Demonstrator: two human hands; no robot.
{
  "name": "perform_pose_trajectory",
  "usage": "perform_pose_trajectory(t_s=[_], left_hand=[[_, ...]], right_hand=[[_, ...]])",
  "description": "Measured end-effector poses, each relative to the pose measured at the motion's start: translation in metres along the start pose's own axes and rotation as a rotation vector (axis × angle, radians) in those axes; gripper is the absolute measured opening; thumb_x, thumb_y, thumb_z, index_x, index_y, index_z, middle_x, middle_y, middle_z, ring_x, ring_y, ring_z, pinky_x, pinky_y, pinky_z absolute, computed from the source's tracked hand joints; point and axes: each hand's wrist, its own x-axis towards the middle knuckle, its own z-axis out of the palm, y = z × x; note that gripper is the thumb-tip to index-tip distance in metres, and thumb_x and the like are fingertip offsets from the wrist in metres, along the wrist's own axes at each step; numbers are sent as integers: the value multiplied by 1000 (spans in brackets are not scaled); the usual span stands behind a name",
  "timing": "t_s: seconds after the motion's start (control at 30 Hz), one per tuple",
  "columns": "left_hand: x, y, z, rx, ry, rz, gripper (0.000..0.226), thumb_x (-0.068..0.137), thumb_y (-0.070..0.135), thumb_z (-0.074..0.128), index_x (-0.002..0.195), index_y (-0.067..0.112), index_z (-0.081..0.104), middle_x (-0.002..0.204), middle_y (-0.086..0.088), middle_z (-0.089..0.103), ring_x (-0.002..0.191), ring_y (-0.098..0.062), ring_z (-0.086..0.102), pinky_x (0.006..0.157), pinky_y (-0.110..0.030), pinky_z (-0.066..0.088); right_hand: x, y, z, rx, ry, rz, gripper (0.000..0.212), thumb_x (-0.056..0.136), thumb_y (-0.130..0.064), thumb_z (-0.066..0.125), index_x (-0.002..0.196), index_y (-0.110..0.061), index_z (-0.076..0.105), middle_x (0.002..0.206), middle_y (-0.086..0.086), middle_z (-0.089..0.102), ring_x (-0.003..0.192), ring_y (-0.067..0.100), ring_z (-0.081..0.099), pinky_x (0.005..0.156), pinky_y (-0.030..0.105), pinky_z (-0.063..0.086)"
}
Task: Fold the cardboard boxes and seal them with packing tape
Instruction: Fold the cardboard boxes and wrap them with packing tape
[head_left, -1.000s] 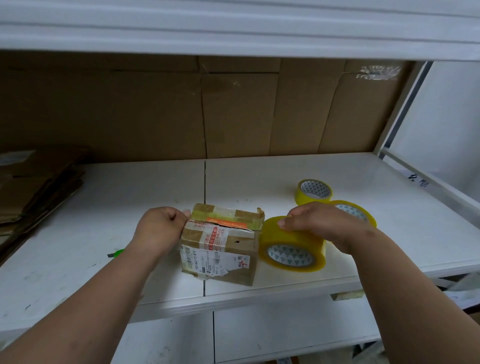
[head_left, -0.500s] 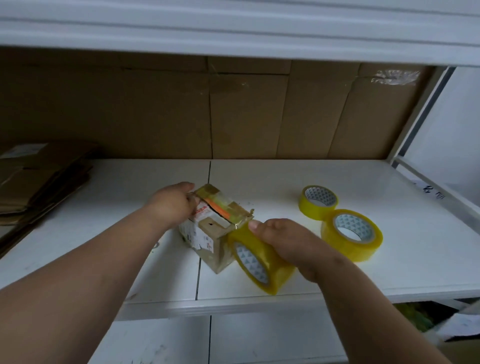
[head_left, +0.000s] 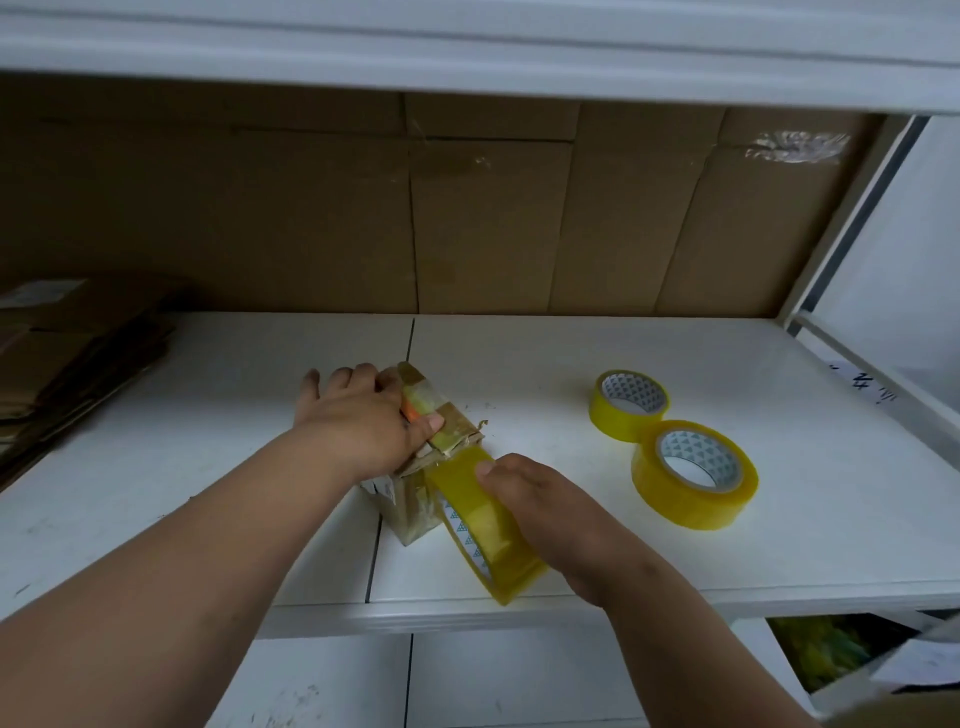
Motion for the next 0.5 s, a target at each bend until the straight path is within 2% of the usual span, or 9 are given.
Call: perform_pose_trajectory(t_s=[0.03, 0.1, 0.17, 0.2, 0.27, 0.33, 0.43, 0.5], left_hand=[[-3, 3, 0, 54, 50, 16, 78, 90, 76, 16, 147, 28, 38, 150, -3, 37, 140, -26, 29, 117, -52, 8], [-11, 8, 4, 63, 212, 56, 64, 94, 70, 26, 128, 27, 59, 136, -2, 49, 129, -24, 39, 112, -45, 23], [-17, 11, 9, -73, 300, 106, 55, 96, 62, 35, 117, 22, 66, 130, -3, 51, 121, -24, 43, 103, -37, 36], [-19, 10, 11, -145, 283, 132, 54, 98, 59, 35, 122, 20, 65, 134, -4, 51, 124, -25, 42, 104, -35, 37], [-23, 6, 12, -246, 170, 202, 61, 99, 59, 32, 143, 21, 51, 152, -6, 41, 141, -24, 32, 115, -33, 28], [-29, -5, 10, -321, 37, 282, 68, 98, 60, 34, 154, 23, 32, 163, -4, 21, 151, -18, 13, 121, -28, 12], [-30, -27, 7, -420, -92, 373, 67, 98, 50, 46, 157, 30, 20, 165, 7, 1, 149, -5, -4, 111, -12, -4], [-28, -34, 7, -461, -60, 419, 65, 98, 40, 52, 155, 29, 24, 161, 12, -3, 149, -5, -2, 103, -1, -7]], right_hand=[[0, 1, -1, -17, -7, -13, 26, 99, -52, 44, 90, -34, 60, 95, -9, 64, 90, 11, 60, 80, 31, 46], [0, 1, -2, -60, -10, -41, 26, 99, -54, 43, 92, -34, 58, 97, -8, 64, 91, 11, 61, 81, 30, 47], [1, -1, -4, -88, -6, -56, 26, 99, -54, 42, 91, -34, 56, 96, -8, 63, 89, 9, 60, 77, 27, 46], [1, -1, -4, -96, 2, -61, 26, 99, -55, 43, 89, -34, 56, 93, -9, 62, 86, 8, 59, 74, 26, 44], [4, -1, -3, -92, 26, -69, 29, 99, -55, 43, 84, -33, 55, 88, -11, 60, 81, 7, 57, 69, 24, 41], [6, -1, -1, -71, 32, -78, 31, 98, -55, 44, 78, -33, 54, 81, -11, 57, 74, 4, 54, 65, 22, 38], [7, -2, 2, -41, 22, -86, 34, 97, -58, 45, 75, -34, 55, 77, -11, 57, 70, 4, 53, 63, 21, 38], [8, -2, 3, 10, 2, -91, 35, 96, -59, 46, 77, -33, 60, 78, -11, 61, 74, 6, 57, 67, 23, 42]])
